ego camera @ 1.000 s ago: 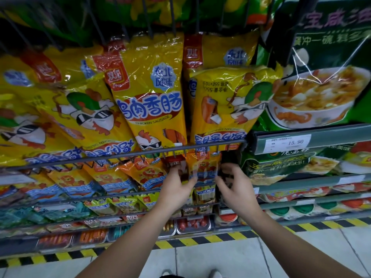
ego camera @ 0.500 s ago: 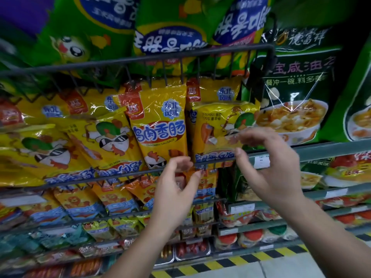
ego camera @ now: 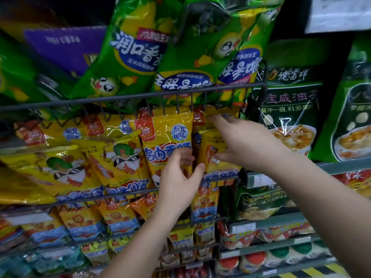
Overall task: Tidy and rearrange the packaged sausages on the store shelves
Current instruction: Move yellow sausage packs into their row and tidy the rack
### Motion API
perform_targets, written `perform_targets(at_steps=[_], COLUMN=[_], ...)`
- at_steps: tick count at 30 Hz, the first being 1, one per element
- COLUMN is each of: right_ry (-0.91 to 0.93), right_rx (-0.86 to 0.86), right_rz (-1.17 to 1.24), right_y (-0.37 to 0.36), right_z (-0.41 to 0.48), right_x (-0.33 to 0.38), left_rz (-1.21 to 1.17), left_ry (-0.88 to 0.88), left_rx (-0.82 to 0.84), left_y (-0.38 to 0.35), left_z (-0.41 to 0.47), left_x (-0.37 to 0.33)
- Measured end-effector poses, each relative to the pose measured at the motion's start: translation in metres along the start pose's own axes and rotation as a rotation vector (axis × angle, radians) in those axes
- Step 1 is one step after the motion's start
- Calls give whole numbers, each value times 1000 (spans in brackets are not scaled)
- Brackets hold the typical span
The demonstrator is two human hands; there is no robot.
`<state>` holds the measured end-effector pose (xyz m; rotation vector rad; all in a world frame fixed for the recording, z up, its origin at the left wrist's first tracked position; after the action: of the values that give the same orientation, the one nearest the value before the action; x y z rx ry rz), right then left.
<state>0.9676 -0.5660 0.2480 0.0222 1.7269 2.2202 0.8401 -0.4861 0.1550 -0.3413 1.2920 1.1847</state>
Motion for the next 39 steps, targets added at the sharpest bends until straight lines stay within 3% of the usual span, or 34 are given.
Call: perform_targets(at_steps=[4,10,22,29,34,39], right_ry=[-30,-34,-115,-350,-471,-568], right_rx=[80,46,-301,-499,-596,-722], right_rz=[-51,11,167,487,683,924], right_y=[-2,-4,37,51,51,37], right_z=[11,11,-33,-69,-93,-112], right_x=[1,-6,-27,-63,-82,-91], left_rz=[31,36,-9,12,-195,-724], left_ry=[8,30,27,131,277,409], left_rx=[26,78,96,152,325,401], left_y=[2,1,-1,-9,-33,-62], left_z=[1,0,-3,-9,-17,-24], left_x=[2,6,6,15,6,-14])
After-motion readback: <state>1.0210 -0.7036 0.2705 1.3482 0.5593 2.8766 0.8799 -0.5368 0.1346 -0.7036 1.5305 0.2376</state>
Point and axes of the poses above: each hand's wrist, its own z-axis towards the middle knuckle, its own y-axis out of the back of the hand, x = y × z, the point moved 4 cm from there along z, towards the middle knuckle, and after that the axes turned 1 degree about x, right-handed, at the moved point
